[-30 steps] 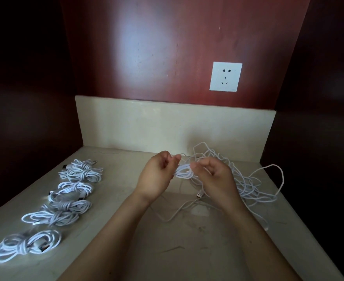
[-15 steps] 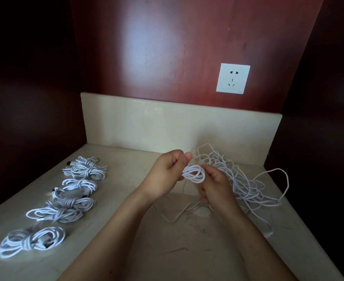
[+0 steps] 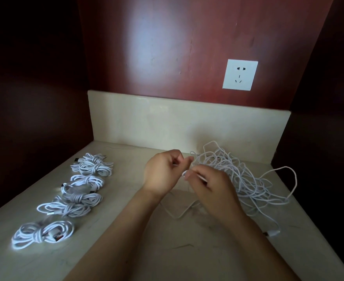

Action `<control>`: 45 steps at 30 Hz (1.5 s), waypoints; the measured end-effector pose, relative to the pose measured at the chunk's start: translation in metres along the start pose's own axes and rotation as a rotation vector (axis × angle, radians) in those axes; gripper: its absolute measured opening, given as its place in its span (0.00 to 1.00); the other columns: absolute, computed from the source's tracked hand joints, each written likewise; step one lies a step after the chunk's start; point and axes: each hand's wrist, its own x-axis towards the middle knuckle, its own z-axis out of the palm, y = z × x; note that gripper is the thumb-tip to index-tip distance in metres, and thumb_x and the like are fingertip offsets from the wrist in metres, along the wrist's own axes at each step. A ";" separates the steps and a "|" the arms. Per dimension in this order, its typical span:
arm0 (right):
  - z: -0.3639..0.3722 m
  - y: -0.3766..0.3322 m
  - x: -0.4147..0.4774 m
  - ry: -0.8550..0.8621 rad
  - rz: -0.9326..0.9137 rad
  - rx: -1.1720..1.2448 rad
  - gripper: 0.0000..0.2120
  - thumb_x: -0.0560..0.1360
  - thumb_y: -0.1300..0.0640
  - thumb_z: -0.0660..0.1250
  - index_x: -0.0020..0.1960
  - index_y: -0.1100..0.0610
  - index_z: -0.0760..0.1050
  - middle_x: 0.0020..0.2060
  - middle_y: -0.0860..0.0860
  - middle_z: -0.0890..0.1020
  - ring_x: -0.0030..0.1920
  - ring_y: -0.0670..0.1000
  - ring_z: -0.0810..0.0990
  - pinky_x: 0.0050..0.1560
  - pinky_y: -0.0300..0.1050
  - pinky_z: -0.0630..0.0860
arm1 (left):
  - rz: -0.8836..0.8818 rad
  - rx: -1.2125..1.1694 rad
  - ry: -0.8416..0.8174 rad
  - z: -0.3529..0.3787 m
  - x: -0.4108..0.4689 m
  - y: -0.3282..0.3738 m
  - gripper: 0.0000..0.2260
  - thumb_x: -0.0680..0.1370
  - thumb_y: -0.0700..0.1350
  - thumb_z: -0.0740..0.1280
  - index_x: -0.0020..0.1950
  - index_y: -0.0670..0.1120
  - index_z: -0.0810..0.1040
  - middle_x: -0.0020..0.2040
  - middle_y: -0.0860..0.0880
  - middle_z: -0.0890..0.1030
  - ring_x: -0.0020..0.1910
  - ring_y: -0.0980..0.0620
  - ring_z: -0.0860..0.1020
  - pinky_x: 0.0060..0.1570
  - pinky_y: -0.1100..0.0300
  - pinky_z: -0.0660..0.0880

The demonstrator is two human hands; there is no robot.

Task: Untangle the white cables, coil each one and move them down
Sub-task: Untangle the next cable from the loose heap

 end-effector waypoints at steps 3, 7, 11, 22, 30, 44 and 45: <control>-0.010 0.004 0.007 0.133 0.072 0.160 0.08 0.76 0.51 0.66 0.39 0.50 0.79 0.33 0.44 0.80 0.34 0.45 0.77 0.37 0.45 0.72 | 0.043 -0.156 -0.093 0.005 0.001 0.001 0.20 0.73 0.59 0.68 0.29 0.48 0.71 0.24 0.56 0.70 0.26 0.61 0.65 0.32 0.61 0.63; -0.018 0.006 0.014 0.211 0.220 0.472 0.07 0.77 0.62 0.69 0.40 0.60 0.81 0.36 0.62 0.82 0.34 0.48 0.77 0.36 0.39 0.73 | 0.110 -0.434 -0.175 0.005 -0.005 0.019 0.23 0.78 0.55 0.65 0.28 0.45 0.64 0.26 0.51 0.63 0.28 0.56 0.61 0.30 0.59 0.60; -0.006 0.008 0.011 0.136 0.307 0.541 0.08 0.78 0.63 0.67 0.42 0.57 0.82 0.33 0.50 0.84 0.33 0.42 0.79 0.36 0.35 0.73 | 0.047 -0.606 -0.152 0.002 -0.006 0.033 0.21 0.82 0.47 0.63 0.28 0.47 0.68 0.25 0.53 0.67 0.27 0.57 0.65 0.30 0.63 0.64; 0.019 0.008 -0.006 -0.155 0.058 -0.019 0.14 0.80 0.51 0.60 0.36 0.44 0.73 0.29 0.41 0.74 0.33 0.43 0.73 0.36 0.45 0.68 | -0.052 -0.249 0.046 0.001 0.002 0.006 0.18 0.83 0.53 0.57 0.36 0.47 0.65 0.28 0.52 0.71 0.31 0.48 0.72 0.37 0.53 0.70; 0.007 0.004 -0.003 -0.083 -0.034 -0.069 0.12 0.76 0.47 0.61 0.35 0.50 0.72 0.25 0.47 0.69 0.28 0.47 0.68 0.33 0.50 0.67 | -0.013 0.085 -0.137 0.001 0.005 -0.009 0.18 0.81 0.54 0.61 0.33 0.50 0.69 0.29 0.53 0.74 0.32 0.51 0.73 0.34 0.56 0.67; -0.014 0.020 0.012 0.006 0.600 0.740 0.03 0.74 0.58 0.72 0.42 0.54 0.83 0.32 0.58 0.74 0.27 0.50 0.67 0.27 0.36 0.61 | 0.061 -0.352 -0.273 0.007 -0.007 0.012 0.19 0.84 0.51 0.57 0.33 0.50 0.66 0.26 0.57 0.68 0.27 0.58 0.65 0.31 0.60 0.64; -0.013 0.020 0.011 0.007 0.609 0.761 0.04 0.76 0.60 0.70 0.44 0.56 0.83 0.29 0.56 0.71 0.24 0.47 0.63 0.24 0.34 0.57 | 0.050 -0.402 -0.239 0.008 -0.007 0.015 0.18 0.84 0.51 0.57 0.33 0.50 0.65 0.26 0.57 0.67 0.27 0.58 0.64 0.31 0.60 0.64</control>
